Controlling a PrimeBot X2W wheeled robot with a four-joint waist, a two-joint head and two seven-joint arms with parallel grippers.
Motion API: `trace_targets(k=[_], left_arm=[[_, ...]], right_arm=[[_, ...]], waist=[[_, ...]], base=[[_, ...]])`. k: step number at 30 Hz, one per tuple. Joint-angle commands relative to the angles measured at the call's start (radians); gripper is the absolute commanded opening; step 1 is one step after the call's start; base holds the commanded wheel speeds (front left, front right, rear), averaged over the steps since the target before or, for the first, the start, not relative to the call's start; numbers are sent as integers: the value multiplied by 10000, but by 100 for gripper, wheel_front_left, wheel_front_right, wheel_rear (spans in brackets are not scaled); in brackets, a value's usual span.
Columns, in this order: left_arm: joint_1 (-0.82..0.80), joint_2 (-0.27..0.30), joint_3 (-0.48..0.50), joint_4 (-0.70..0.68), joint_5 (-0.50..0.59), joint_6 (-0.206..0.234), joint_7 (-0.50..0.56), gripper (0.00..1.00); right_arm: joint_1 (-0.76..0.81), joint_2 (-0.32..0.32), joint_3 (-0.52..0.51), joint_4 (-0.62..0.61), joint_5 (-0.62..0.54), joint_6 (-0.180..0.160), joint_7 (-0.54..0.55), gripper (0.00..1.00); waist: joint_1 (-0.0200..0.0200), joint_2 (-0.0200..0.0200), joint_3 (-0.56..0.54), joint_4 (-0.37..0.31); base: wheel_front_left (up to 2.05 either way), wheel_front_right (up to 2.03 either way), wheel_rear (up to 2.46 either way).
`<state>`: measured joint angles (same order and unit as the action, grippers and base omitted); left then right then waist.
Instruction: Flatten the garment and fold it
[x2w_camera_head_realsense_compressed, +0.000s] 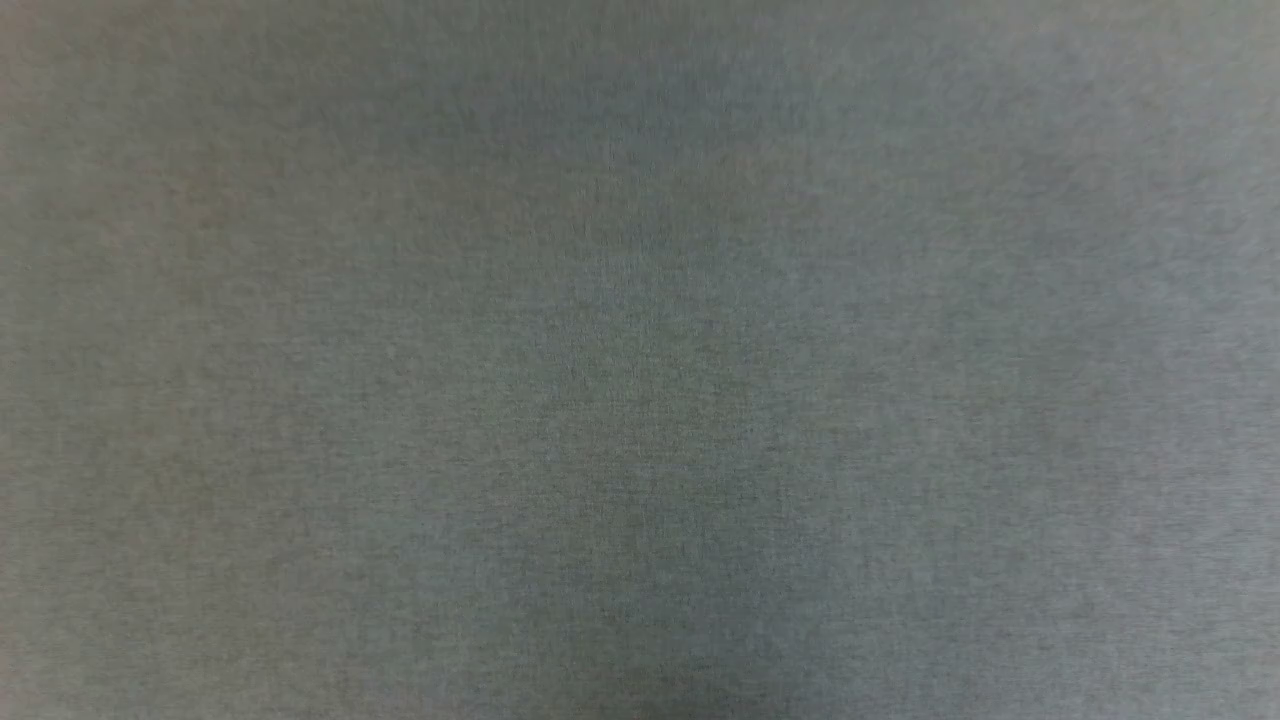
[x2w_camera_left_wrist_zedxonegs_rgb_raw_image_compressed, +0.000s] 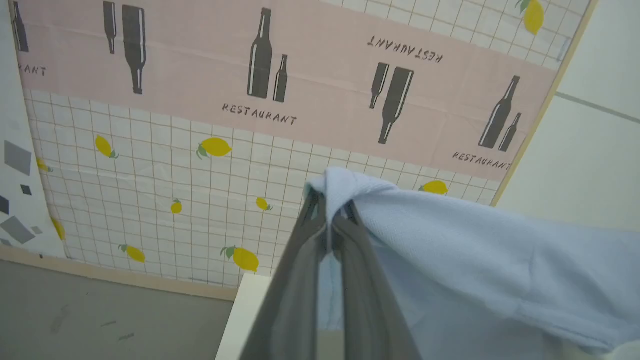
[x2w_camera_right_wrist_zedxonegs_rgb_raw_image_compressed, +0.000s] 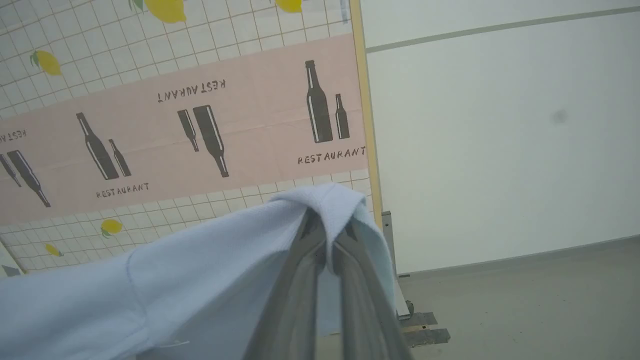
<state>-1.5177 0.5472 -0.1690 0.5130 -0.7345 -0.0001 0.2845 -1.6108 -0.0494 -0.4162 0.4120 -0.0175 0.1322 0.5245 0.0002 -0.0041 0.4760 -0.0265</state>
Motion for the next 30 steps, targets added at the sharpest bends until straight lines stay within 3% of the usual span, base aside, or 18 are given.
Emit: trace_targets(k=[1,7,13,22,30], left_arm=[[2,23,29,124,-36,-89,-148,0],[469,-124,40,835,-265,-514,-583,0],[1367,-477,-56,1608,-629,-987,-1127,0],[4734,-1022,-447,1203,-1378,-1278,-2147,0],[9175,-1572,-571,-14,-2116,-1090,-2611,0]], right_arm=[[-53,-10,-52,205,-8,-15,-170,0],[401,-10,-87,805,293,-15,-679,0],[1881,-9,333,867,1039,-15,-1089,0],[5927,-9,950,-482,2728,-15,-1390,0],[10571,-9,1016,-2156,3825,-15,-1067,0]], waist=[[-2,41,944,31],[-2,41,999,126],[-2,41,479,249],[-2,41,-1395,565],[-2,41,-3296,674]], base=[[0,0,0],[0,0,0],[0,0,0],[0,0,0],[0,0,0]])
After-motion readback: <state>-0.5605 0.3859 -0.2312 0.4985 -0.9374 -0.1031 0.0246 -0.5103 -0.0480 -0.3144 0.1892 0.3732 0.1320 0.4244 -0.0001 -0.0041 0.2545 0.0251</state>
